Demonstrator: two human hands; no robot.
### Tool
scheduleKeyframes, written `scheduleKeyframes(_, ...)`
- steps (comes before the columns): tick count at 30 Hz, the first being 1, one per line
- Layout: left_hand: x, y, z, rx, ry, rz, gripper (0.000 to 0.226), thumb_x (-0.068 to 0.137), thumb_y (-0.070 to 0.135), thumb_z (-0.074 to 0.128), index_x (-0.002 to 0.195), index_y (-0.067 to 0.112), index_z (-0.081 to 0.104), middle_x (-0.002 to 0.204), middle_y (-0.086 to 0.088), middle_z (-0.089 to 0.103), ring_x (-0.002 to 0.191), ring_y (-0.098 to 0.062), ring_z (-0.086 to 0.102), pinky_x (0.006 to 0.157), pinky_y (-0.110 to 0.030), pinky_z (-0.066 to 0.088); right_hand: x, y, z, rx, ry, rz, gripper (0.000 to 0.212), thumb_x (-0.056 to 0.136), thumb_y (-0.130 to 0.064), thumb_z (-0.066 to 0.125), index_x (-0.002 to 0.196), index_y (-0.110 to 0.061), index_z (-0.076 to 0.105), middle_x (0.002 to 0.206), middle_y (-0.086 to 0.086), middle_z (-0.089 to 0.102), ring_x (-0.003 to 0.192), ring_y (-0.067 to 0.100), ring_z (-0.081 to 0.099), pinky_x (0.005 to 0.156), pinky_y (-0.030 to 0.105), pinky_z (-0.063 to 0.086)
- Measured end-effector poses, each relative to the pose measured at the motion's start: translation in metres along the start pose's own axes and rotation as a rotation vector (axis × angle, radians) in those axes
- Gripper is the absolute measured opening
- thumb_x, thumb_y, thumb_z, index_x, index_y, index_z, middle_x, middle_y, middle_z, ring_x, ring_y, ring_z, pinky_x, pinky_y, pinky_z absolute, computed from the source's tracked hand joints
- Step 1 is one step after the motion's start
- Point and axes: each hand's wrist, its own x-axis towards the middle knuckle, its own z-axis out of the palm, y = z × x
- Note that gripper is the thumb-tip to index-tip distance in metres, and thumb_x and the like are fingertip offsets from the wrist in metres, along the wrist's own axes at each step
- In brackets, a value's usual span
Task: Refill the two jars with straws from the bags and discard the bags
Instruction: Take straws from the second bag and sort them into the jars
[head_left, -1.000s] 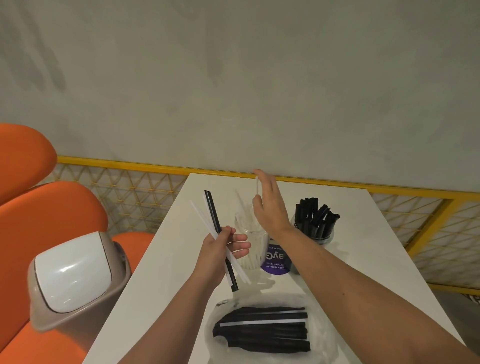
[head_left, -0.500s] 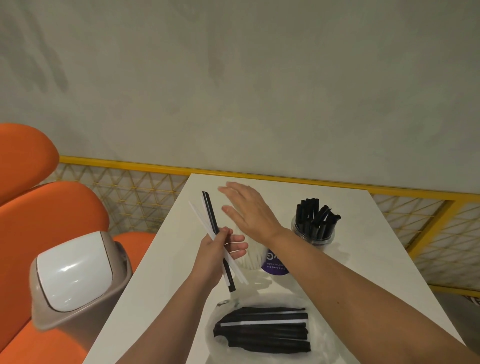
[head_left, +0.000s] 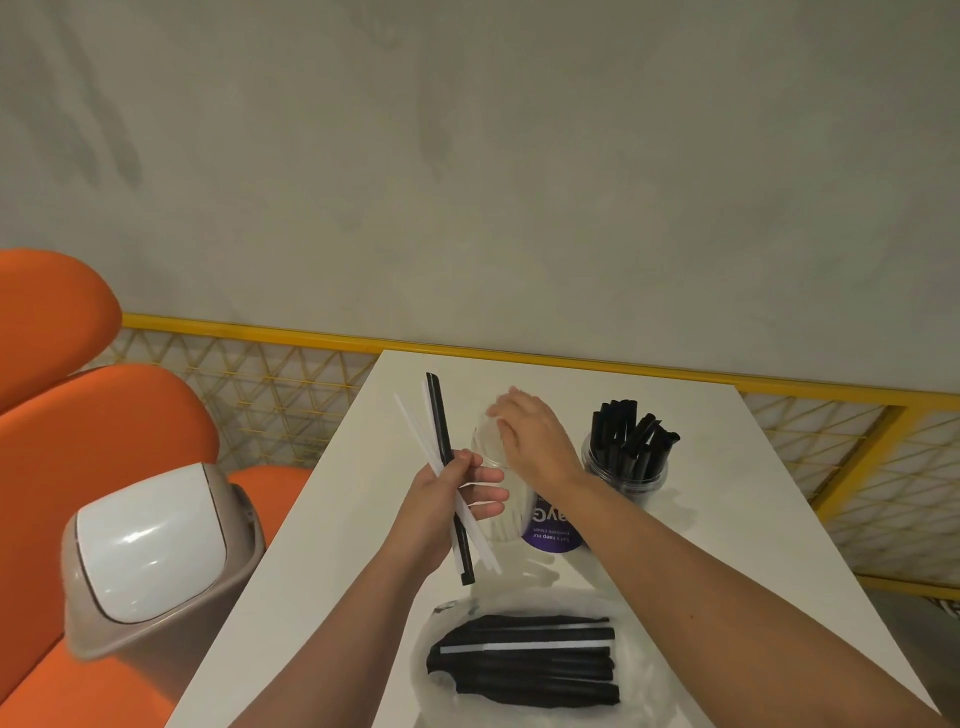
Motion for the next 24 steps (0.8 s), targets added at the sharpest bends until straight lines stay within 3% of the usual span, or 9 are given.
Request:
scheduleKeyframes(2,-0.002,0.001,0.003,0.053,-0.048,-0.010,0.029,0.101,0.024,0.037,0.092,0.006,0.059,0.077,-0.009,0.070,0.056,-0.019,0.064,0.058,-0.027,0.056,0.004,-0.013,-0.010,0.266,0.061,0.076,0.030,0.098,-0.021,0.042,0.123,-0.013,0.056,0.122,0.004,0.056,0.113,0.014,0.049,0.097,0.022,0.036)
scheduleKeyframes(5,-0.006,0.001,0.012,0.206,-0.132,-0.004,0.031,0.101,0.029,0.037,0.098,0.008,0.060,0.078,-0.007,0.070,0.047,-0.015,0.056,0.054,-0.024,0.051,0.008,-0.031,-0.025,0.567,-0.015,0.189,0.035,0.095,-0.025,0.049,0.129,-0.015,0.048,0.091,-0.001,0.056,0.083,0.006,0.052,0.074,0.012,0.041)
scheduleKeyframes(7,-0.008,0.000,0.018,0.241,-0.169,-0.002,0.031,0.101,0.029,0.036,0.098,0.009,0.060,0.078,-0.008,0.069,0.043,-0.013,0.051,0.053,-0.022,0.048,0.008,-0.032,-0.030,0.550,-0.015,0.208,0.036,0.095,-0.019,0.049,0.131,-0.015,0.046,0.079,-0.002,0.052,0.071,0.005,0.049,0.070,0.015,0.042)
scheduleKeyframes(11,-0.008,-0.001,0.025,0.302,-0.218,0.008,0.033,0.100,0.033,0.036,0.107,0.009,0.059,0.077,-0.008,0.068,0.039,-0.013,0.042,0.052,-0.020,0.045,0.005,-0.021,-0.046,0.626,-0.033,0.278,0.041,0.097,-0.022,0.046,0.136,-0.018,0.036,0.090,0.007,0.055,0.075,0.013,0.051,0.074,0.025,0.045)
scheduleKeyframes(15,-0.009,-0.002,0.039,0.324,-0.265,-0.015,0.031,0.099,0.034,0.039,0.108,0.012,0.059,0.067,-0.004,0.064,0.039,-0.010,0.038,0.048,-0.021,0.044,-0.002,-0.013,-0.062,0.655,-0.079,0.269,0.036,0.097,-0.016,0.044,0.133,-0.016,0.039,0.071,0.003,0.050,0.056,0.014,0.043,0.056,0.024,0.040)
scheduleKeyframes(17,-0.011,-0.002,0.045,0.309,-0.286,-0.020,0.031,0.099,0.034,0.041,0.106,0.011,0.059,0.061,-0.002,0.059,0.040,-0.009,0.037,0.045,-0.020,0.040,-0.002,-0.004,-0.070,0.683,0.045,0.299,0.036,0.097,-0.014,0.045,0.133,-0.012,0.040,0.081,0.007,0.056,0.056,0.013,0.045,0.054,0.024,0.040)
scheduleKeyframes(20,-0.011,-0.001,0.047,0.319,-0.295,-0.047,0.031,0.097,0.035,0.043,0.103,0.010,0.059,0.051,0.004,0.049,0.038,-0.006,0.038,0.041,-0.017,0.035,0.000,0.014,-0.091,0.717,0.310,0.329,0.035,0.097,-0.014,0.044,0.132,-0.011,0.040,0.079,-0.002,0.055,0.062,0.010,0.050,0.055,0.023,0.044)
scheduleKeyframes(23,-0.009,0.000,0.046,0.330,-0.269,-0.064,0.035,0.097,0.037,0.042,0.105,0.008,0.059,0.050,0.005,0.042,0.039,-0.006,0.035,0.040,-0.015,0.033,0.002,0.033,-0.119,0.662,0.555,0.312,0.032,0.098,-0.015,0.042,0.129,-0.013,0.038,0.083,0.002,0.055,0.073,0.017,0.055,0.068,0.040,0.052)
scheduleKeyframes(24,-0.007,0.000,0.047,0.318,-0.261,-0.064,0.036,0.097,0.037,0.041,0.105,0.007,0.059,0.050,0.005,0.039,0.040,-0.006,0.032,0.040,-0.016,0.032,0.001,0.037,-0.129,0.627,0.617,0.298,0.033,0.098,-0.015,0.041,0.130,-0.012,0.037,0.083,0.004,0.054,0.073,0.019,0.054,0.070,0.040,0.052)
